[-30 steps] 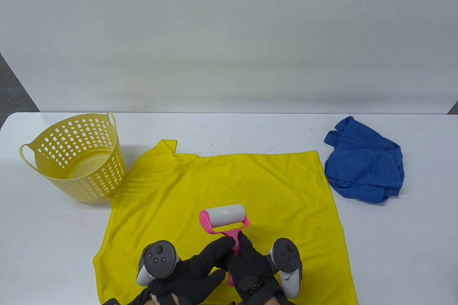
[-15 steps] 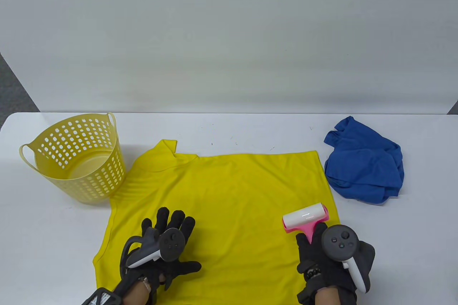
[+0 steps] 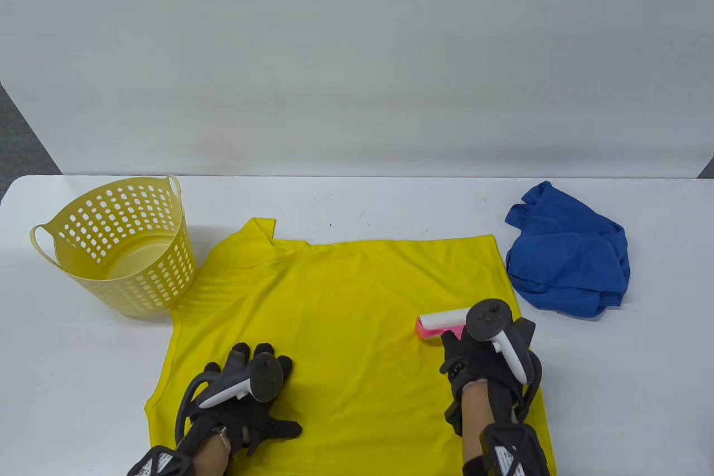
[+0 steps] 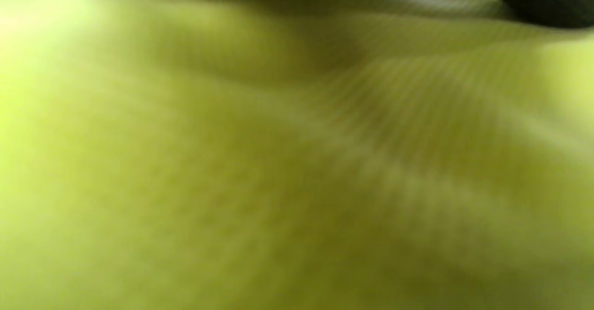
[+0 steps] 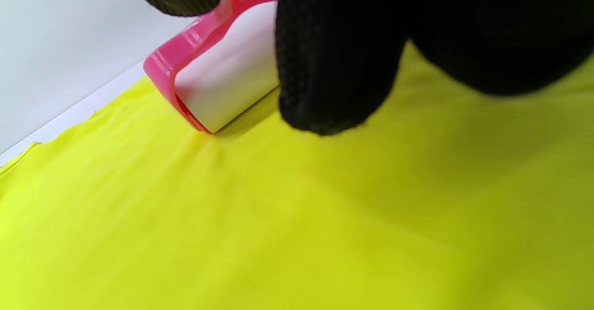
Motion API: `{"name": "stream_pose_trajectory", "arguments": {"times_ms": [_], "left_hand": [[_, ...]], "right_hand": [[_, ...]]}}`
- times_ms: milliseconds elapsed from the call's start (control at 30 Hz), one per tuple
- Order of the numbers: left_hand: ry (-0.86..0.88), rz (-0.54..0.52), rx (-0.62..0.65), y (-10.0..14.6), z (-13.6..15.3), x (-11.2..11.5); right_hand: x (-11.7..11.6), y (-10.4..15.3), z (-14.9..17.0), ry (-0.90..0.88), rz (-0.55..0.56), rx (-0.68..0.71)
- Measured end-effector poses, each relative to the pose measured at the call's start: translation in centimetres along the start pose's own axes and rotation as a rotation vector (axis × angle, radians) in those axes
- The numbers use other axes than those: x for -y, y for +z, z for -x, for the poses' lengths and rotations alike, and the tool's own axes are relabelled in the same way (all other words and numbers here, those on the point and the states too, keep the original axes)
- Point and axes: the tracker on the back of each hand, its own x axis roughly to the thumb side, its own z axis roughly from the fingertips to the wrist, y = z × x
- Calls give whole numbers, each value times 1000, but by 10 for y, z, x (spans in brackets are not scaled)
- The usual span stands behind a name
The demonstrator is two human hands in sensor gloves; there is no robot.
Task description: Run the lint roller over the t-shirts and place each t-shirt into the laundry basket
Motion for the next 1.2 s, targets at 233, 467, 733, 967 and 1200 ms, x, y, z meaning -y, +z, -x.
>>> {"name": "stream_pose_trajectory", "arguments": {"times_ms": [233,467,733,967,1200], "left_hand": [[22,22,16,-1,1,2],[27,26,18,0,0,2],[49,55,26,-3,1,3],[49,55,21,-2,0,4],[51,56,22,-3,0,4]], "right_hand": [[3,-34,-29,-6,20,-115],[9,-14,-1,155,-45,31],[24,75,89,171,-177,44],[26,106,114,191,-180,18],[22,63,70,232,-149,35]]}}
